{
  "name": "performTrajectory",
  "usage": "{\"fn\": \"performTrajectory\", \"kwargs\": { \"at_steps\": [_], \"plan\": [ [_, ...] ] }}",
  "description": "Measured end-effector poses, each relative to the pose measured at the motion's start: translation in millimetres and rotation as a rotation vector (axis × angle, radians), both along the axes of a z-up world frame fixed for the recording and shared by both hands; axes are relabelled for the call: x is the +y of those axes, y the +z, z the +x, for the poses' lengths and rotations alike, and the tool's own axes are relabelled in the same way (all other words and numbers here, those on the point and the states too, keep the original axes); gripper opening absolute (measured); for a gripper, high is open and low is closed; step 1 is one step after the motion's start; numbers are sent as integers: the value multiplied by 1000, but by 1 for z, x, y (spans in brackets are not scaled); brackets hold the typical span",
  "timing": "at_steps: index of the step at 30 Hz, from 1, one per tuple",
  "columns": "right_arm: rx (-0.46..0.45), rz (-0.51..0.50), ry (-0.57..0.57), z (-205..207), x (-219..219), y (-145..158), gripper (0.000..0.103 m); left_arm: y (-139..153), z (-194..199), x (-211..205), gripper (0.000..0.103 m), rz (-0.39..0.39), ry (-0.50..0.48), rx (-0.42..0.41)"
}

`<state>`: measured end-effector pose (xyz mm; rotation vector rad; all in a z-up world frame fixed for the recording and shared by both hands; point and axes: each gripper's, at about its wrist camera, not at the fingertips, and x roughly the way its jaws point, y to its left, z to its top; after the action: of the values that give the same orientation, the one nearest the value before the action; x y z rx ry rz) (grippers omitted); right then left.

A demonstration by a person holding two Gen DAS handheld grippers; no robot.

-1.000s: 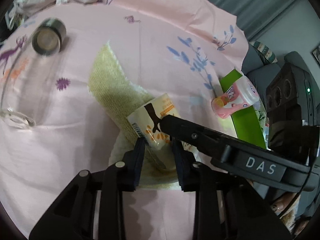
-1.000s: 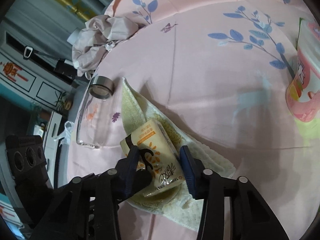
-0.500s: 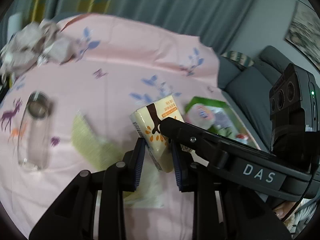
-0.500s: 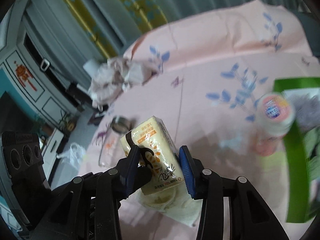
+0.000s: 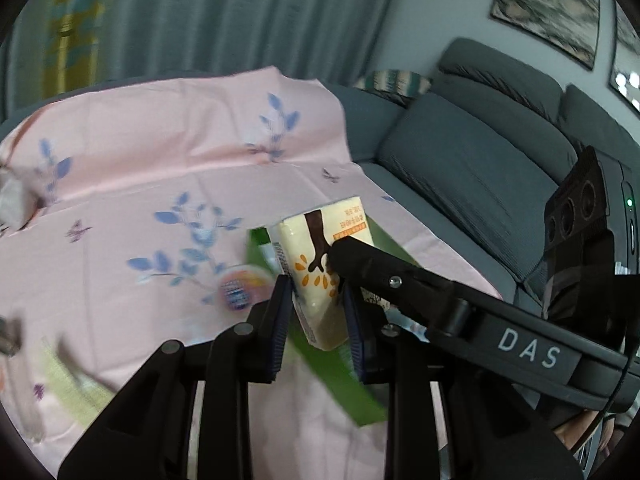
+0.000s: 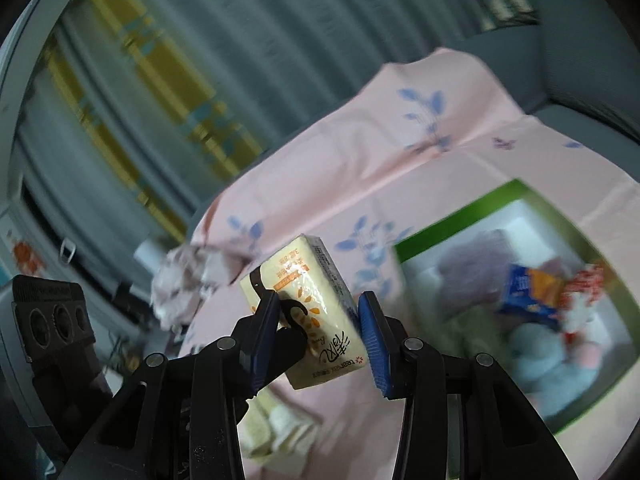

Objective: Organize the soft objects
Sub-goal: 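Lift the tissue pack with the right gripper and carry it over the box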

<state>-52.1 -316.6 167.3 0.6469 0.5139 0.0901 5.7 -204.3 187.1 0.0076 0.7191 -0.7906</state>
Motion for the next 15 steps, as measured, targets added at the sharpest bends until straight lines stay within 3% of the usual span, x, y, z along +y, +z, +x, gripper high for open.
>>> {"fn": "performTrajectory", "kwargs": {
  "at_steps": [9, 15],
  "plan": [
    [43, 104, -165, 3, -62, -38, 44, -27, 20, -66, 23, 55, -105, 52],
    [104, 175, -227, 11, -85, -65, 44, -49, 33, -88, 23, 74, -111, 155]
  ]
}}
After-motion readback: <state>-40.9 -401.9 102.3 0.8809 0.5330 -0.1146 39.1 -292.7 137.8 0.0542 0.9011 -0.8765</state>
